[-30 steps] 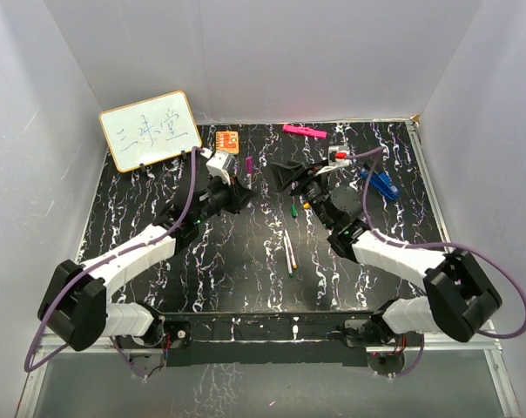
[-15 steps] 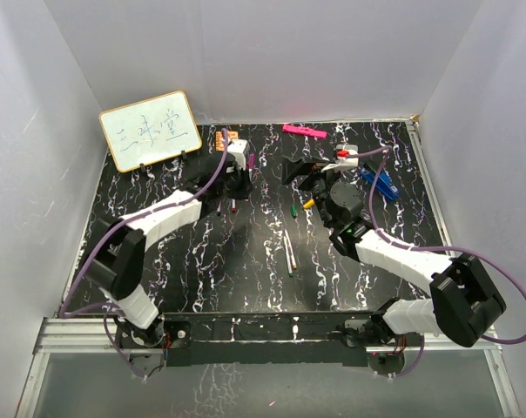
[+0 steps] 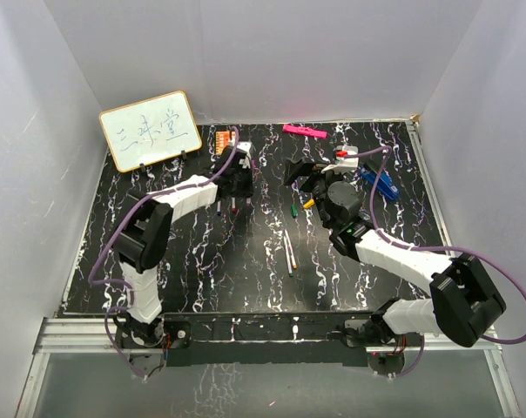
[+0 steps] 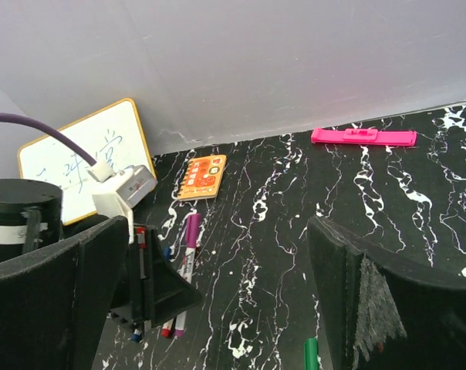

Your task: Insert the pens into the pen caps

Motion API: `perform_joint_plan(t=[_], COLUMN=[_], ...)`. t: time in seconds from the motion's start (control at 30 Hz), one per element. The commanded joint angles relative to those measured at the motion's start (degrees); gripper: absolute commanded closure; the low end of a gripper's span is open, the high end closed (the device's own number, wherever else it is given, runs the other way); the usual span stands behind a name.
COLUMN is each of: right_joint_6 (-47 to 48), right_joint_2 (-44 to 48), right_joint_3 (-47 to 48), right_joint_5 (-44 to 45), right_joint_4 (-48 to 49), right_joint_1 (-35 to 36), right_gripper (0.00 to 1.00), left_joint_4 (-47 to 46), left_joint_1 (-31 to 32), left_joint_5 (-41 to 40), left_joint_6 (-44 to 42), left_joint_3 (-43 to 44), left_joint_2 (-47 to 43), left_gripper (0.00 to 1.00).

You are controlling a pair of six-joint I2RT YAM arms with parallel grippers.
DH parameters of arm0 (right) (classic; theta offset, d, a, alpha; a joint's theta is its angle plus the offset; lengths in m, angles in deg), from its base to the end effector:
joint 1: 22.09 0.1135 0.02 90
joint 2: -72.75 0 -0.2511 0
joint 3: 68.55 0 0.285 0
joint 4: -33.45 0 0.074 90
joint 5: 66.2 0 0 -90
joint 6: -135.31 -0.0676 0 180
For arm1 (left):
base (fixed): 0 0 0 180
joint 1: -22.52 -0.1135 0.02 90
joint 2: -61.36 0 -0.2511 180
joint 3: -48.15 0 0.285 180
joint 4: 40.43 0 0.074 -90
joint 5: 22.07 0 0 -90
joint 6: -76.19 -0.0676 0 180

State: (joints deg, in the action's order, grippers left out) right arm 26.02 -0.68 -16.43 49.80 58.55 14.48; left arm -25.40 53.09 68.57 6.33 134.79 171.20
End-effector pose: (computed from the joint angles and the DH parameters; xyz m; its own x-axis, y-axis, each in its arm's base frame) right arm 0.2974 0.1838 0.2595 -0.0107 0.3617 -0.9322 -0.1914 0.9143 0.3570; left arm 0.4115 -0.2440 0.1498 -0.6779 0.0006 -0.7351 0.3011 0.9125 -0.2770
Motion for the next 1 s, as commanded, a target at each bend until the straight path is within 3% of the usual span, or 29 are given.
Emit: perform_joint_plan(t=[0.0, 0.67, 0.77, 0.97], right_joint_6=[-0.3, -3.0, -3.0, -3.1], right_joint_2=[0.6, -0.4, -0.3, -0.5], right_joint_3=[0.5, 0.3, 0.2, 0.1], right_joint_5=[0.4, 1.4, 1.4, 1.5], right_joint_4=[1.2, -0.8, -0.9, -1.0], right_joint_1=[-0.4, -0.5, -0.4, -0.4], right_gripper=[0.02, 0.02, 0.02, 0.02], left_joint_4=[3.8, 7.6, 8.5, 8.4], left_joint_1=[-0.2, -1.3, -1.4, -1.4], left_joint_5=[0.8, -5.0, -5.6, -5.7], left_joint_6=[1.5, 3.2, 3.3, 3.7], left_joint_3=[3.3, 5.6, 6.1, 5.6], left_joint_2=[1.3, 7.9, 8.5, 8.2], left_gripper=[1.00, 1.00, 0.94, 0.93])
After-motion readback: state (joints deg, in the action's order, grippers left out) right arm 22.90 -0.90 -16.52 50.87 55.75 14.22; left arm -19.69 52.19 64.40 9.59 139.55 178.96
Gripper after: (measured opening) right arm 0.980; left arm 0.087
